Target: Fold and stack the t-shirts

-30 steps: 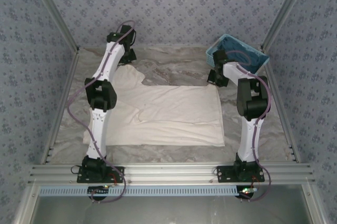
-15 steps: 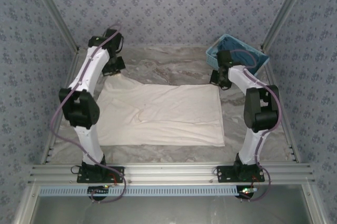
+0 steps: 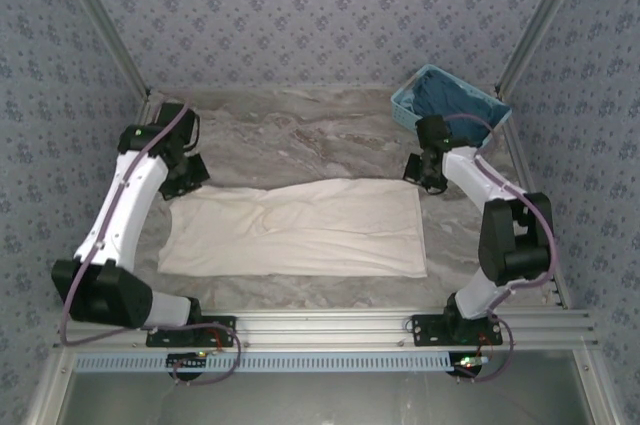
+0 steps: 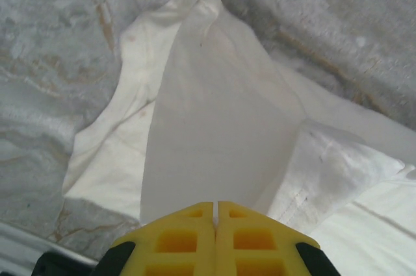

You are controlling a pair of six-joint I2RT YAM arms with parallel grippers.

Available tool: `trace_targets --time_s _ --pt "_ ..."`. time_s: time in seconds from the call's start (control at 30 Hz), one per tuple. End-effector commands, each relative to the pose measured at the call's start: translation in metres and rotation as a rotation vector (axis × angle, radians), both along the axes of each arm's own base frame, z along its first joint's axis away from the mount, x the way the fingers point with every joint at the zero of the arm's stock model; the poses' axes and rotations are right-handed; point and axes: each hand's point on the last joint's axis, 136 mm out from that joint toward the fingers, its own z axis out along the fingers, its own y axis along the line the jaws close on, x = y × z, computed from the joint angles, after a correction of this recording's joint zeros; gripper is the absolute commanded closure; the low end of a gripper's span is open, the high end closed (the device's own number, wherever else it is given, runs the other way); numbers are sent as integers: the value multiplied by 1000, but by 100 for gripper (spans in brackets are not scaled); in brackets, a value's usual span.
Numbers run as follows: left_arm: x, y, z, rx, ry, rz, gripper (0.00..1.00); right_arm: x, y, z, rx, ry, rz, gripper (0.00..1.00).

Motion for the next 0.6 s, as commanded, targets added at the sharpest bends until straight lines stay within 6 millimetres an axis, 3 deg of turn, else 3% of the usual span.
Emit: trace_targets --time_s 0.0,0.23,0.57 --pt "-32 10 -9 18 39 55 100 -35 -1 -10 -17 69 -27 100" --pt "-74 21 -33 42 93 125 100 -76 2 -24 -40 116 -31 100" --pt "-106 42 -51 116 89 246 100 -91 -13 -16 -101 141 -67 100"
